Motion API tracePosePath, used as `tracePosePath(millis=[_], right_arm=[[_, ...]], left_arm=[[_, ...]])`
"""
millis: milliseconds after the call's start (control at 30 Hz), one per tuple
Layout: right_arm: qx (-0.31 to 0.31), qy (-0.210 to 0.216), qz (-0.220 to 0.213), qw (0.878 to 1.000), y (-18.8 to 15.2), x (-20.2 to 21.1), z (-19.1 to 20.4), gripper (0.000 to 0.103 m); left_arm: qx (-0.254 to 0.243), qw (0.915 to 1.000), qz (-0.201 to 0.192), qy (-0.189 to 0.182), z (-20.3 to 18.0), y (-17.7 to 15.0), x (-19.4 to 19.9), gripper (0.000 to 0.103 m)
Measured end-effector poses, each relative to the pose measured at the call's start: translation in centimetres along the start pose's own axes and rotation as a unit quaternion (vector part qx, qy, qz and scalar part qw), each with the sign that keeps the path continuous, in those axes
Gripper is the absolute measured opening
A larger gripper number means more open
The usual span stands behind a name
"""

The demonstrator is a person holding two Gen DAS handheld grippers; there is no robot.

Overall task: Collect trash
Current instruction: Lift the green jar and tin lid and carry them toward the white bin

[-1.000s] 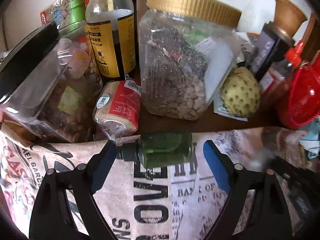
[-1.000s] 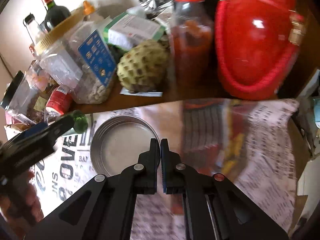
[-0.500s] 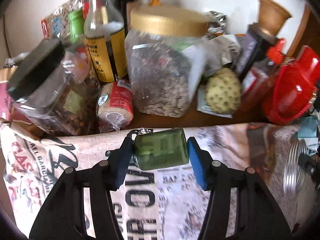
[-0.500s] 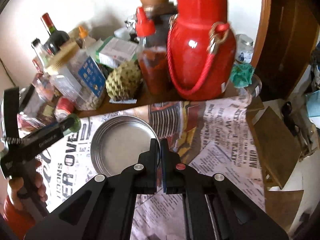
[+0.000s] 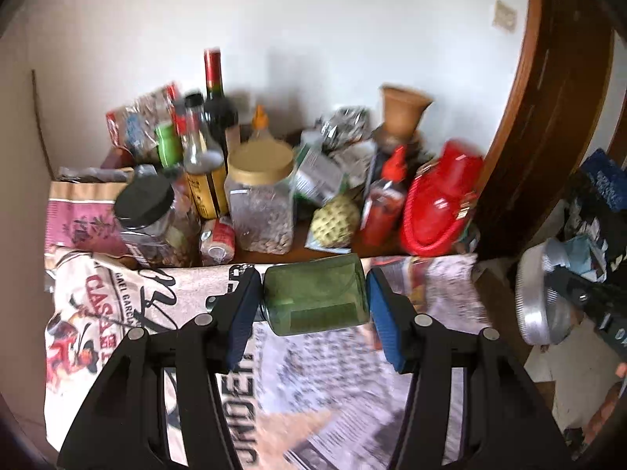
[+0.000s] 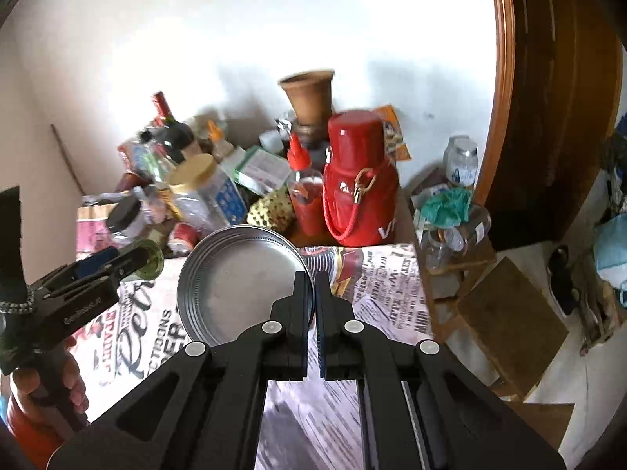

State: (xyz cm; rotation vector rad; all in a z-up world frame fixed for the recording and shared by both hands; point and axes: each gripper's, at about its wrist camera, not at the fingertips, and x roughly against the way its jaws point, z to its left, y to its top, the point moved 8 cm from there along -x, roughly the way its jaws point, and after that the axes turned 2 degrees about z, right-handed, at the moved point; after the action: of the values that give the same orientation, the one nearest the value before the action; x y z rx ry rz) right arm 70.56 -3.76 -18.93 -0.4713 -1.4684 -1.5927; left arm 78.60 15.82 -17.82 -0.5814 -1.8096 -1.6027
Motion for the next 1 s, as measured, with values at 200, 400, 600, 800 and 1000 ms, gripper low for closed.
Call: tracePosePath(millis=[200, 400, 600, 800, 1000], right_arm=[[0.047, 0.020, -0.028, 0.998, -1.1, 5.3, 0.0, 0.003], [0.081, 0.044, -0.046, 0.995, -2.3, 9.9, 0.4, 0.003], [0.094, 0.065, -0.068, 0.991, -4.2, 14.4, 1.8, 0.003], [0.093, 0.061, -0.094, 0.989, -6.8, 18.4, 3.8, 0.003], [0.078, 0.030, -0.117, 0.990, -11.0, 22.6, 6.1, 0.003]], left_arm=[[0.024, 0.9985, -0.048, 0.006, -3.2, -2.1, 8.0, 0.054], [0.044, 0.9957, -0.081, 0.009, -5.3, -4.5, 15.2, 0.054], [0.037, 0.9924, -0.116, 0.011, -6.1, -6.6, 21.8, 0.054], [0.027, 0.9898, -0.139, -0.011, -5.6, -9.0, 26.9, 0.053], [-0.001, 0.9882, -0.148, -0.040, -4.4, -13.3, 31.8, 0.053]])
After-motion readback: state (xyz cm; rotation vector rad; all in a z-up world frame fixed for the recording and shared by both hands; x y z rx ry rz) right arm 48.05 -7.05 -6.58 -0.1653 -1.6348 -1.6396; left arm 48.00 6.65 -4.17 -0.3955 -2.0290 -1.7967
